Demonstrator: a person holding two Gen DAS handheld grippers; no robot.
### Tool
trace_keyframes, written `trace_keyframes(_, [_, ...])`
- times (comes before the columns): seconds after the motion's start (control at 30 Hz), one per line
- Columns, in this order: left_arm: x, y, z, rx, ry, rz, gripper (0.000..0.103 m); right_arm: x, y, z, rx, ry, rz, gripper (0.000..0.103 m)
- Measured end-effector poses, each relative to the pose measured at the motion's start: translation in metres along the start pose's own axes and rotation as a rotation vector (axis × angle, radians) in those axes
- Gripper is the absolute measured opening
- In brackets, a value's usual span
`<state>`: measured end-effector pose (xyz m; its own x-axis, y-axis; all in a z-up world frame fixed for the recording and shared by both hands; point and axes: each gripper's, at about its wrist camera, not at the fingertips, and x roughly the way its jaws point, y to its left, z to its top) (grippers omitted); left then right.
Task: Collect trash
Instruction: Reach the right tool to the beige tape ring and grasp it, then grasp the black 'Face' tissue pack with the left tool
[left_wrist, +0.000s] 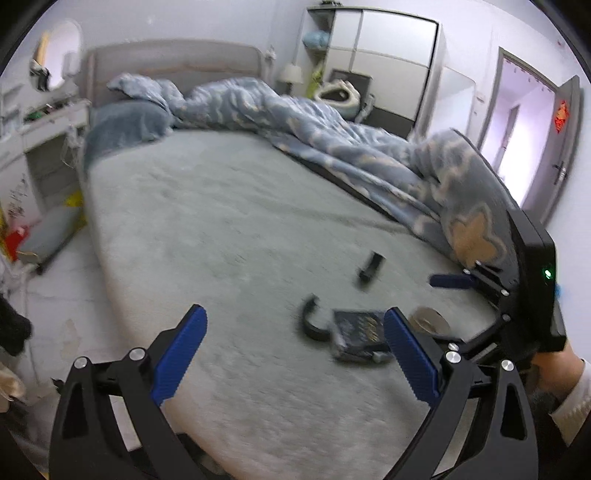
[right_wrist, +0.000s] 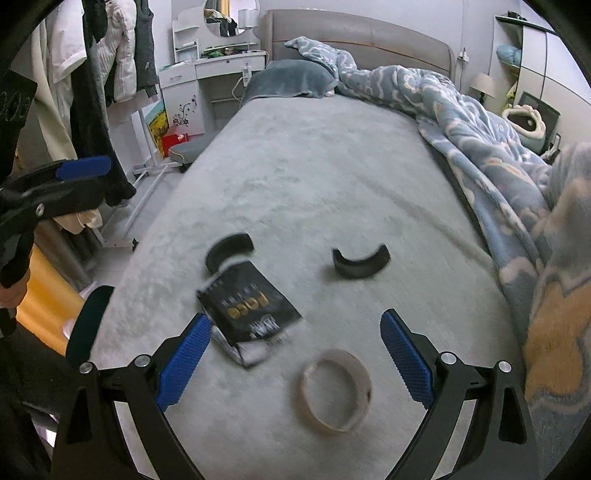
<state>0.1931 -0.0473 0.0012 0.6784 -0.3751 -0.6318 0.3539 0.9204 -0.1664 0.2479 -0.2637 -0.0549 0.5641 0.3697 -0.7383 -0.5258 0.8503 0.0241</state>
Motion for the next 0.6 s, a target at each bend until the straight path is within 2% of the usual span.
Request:
trace_keyframes(0.07, [0.007,-0.006,-0.003,-0.003,0.023,-0.035,0.097,0.001,-0.004,-0.004,0.012,0.006,0.008,0.094])
trace_keyframes(0.13, [0.014,-0.012,-0.006,-0.004,0.053,-0.067,0.097,0.003,-0.011,-0.007,0.026,0.020,0.015,0.083])
trace_keyframes(0.2, [0.025,-0.018,-0.011,0.000,0.091,-0.091,0.097,0.005,-0.016,-0.012,0.038,0.038,0.011,0.077])
trace_keyframes(0.27, [0.035,-0.022,-0.016,0.003,0.124,-0.104,0.097,0.007,-0.021,-0.019,0.050,0.052,0.017,0.077])
trace_keyframes(0.37, [0.044,-0.026,-0.022,0.009,0.149,-0.110,0.097,0.009,-0.027,-0.025,0.062,0.069,0.024,0.073])
trace_keyframes(0.6, [0.066,-0.038,-0.030,0.035,0.188,-0.116,0.097,0.016,-0.032,-0.036,0.050,0.103,0.047,0.051])
